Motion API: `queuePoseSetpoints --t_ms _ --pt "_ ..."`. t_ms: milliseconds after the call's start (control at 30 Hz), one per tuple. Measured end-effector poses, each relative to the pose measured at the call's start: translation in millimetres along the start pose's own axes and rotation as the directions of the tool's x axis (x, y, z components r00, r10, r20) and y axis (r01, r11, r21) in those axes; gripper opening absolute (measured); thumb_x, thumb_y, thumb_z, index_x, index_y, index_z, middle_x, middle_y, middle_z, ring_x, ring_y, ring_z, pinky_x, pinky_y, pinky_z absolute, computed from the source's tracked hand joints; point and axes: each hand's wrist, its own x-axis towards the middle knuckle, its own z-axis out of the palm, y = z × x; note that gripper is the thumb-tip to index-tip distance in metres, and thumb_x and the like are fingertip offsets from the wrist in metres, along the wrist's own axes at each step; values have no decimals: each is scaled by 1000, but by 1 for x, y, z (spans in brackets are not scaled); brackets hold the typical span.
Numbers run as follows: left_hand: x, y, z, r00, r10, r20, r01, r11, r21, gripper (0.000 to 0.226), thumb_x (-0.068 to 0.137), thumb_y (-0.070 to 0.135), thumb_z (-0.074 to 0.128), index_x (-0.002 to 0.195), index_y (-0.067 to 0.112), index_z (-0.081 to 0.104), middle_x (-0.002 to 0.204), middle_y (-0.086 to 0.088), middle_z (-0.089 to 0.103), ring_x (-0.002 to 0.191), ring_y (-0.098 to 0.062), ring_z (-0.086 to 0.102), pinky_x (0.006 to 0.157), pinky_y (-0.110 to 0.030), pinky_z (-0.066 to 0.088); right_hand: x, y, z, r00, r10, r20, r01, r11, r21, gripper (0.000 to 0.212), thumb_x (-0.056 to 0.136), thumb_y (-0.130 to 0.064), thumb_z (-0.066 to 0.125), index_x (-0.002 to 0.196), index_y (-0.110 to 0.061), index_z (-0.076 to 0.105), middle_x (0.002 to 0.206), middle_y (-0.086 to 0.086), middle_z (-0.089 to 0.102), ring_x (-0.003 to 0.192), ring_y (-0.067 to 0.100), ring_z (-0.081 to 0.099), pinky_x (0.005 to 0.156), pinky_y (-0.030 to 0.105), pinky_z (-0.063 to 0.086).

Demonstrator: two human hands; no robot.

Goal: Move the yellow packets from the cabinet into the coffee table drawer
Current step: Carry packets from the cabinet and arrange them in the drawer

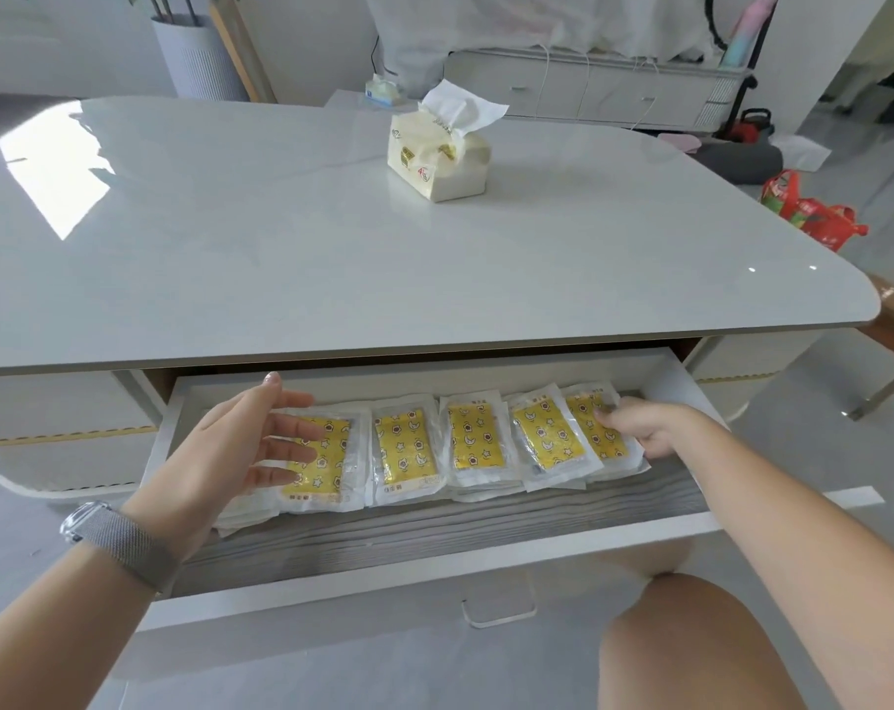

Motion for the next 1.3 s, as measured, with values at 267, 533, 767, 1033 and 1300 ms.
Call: queuePoseSetpoints --t_ms 267,533,767,1033,1300 --pt "1 -3 3 1000 9 10 -9 996 85 40 104 39 31 110 15 63 96 -11 70 80 -22 64 74 -37 52 1 -1 1 995 -17 -101 -15 949 -314 55 104 -40 36 150 -10 31 154 10 37 142 25 34 117 42 28" --pt "3 -1 -5 999 34 5 -35 986 161 36 104 38 33 106 17 63 95 -11 71 78 -20 64 71 -34 50 -62 -33 23 913 -288 -288 -111 504 -856 77 98 -59 33 150 -3 29 155 17 26 141 35 28 111 39 33" --pt "7 1 4 995 38 91 -68 936 346 16 99 25 49 103 20 63 88 2 71 78 -14 64 71 -26 50 -118 -47 105 855 -509 98 369 465 -805 30 94 -50 53 99 -23 65 93 -8 67 88 12 61 74 28 48" --pt "10 -8 2 994 89 57 -106 857 505 17 85 43 49 91 37 64 85 15 71 80 -2 64 68 -15 49 -102 -41 103 751 -658 42 432 442 -786 14 92 -41 58 102 -31 59 90 -18 62 61 -4 47 58 24 42" --pt "17 -23 20 984 145 -106 -32 724 689 31 85 43 46 107 29 63 98 16 62 108 -18 51 93 -29 34 -75 -36 104 882 -469 46 357 601 -715 46 75 -35 80 111 -40 51 87 -19 58 75 4 57 62 26 50"
